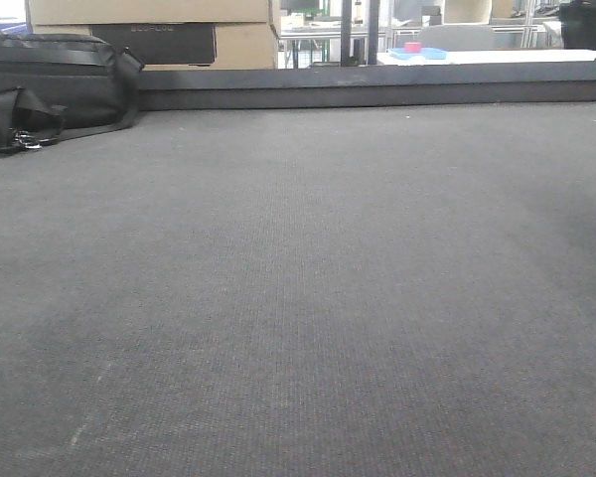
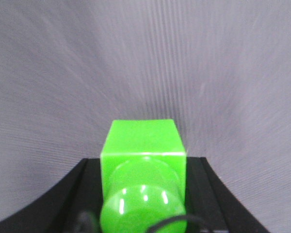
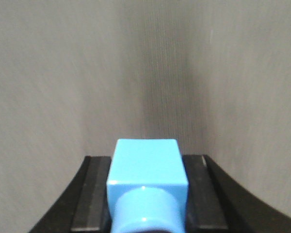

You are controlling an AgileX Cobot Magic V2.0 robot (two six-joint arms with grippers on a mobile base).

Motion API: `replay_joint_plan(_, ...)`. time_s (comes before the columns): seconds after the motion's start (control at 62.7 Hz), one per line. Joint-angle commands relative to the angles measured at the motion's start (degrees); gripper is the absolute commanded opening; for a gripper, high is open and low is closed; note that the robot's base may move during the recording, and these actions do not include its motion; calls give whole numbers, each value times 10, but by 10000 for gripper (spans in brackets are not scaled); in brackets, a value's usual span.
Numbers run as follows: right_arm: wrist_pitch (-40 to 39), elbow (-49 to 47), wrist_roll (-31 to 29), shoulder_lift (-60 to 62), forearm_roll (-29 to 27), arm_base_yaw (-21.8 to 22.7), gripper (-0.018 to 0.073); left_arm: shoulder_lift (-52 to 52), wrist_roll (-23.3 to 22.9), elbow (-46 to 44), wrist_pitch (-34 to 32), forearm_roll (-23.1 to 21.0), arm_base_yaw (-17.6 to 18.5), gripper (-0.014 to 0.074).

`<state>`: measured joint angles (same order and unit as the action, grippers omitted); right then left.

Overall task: Grab block from conveyor and place in blue bin
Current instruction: 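Close the left gripper on the green block and lift both blocks, then drive away from the conveyor holding both blocks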

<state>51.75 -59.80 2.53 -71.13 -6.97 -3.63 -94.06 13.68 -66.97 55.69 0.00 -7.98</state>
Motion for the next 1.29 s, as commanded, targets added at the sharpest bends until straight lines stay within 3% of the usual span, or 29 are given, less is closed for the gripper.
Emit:
replay_joint_plan(0.0, -36, -8, -7, 32, 1, -1, -154, 47, -15, -18, -11, -29, -1, -111)
replay_joint_plan(0.191, -107, 19, -64, 92, 1, -7, -154, 175, -15, 7, -136, -140, 0, -111)
replay_joint_plan(0.399, -266, 141, -70, 204, 2, -17, -154, 322, -15, 110, -317, -163, 7, -111)
replay_joint_plan(0.606, -348, 269, -70, 320, 2, -17, -154, 470, -15, 263, -460, -163, 7, -111)
replay_joint_plan(0.846, -364, 301, -70, 407, -1, -17, -154, 624, -15, 369, -490, -157, 13, -111)
replay_joint_plan(1.005, -366, 296, -70, 461, -7, -17, -154, 693, -15, 372, -469, -157, 21, -111)
replay_joint_plan(1.276, -403, 296, -70, 517, -8, -17, -154, 742, -15, 372, -468, -157, 70, -111)
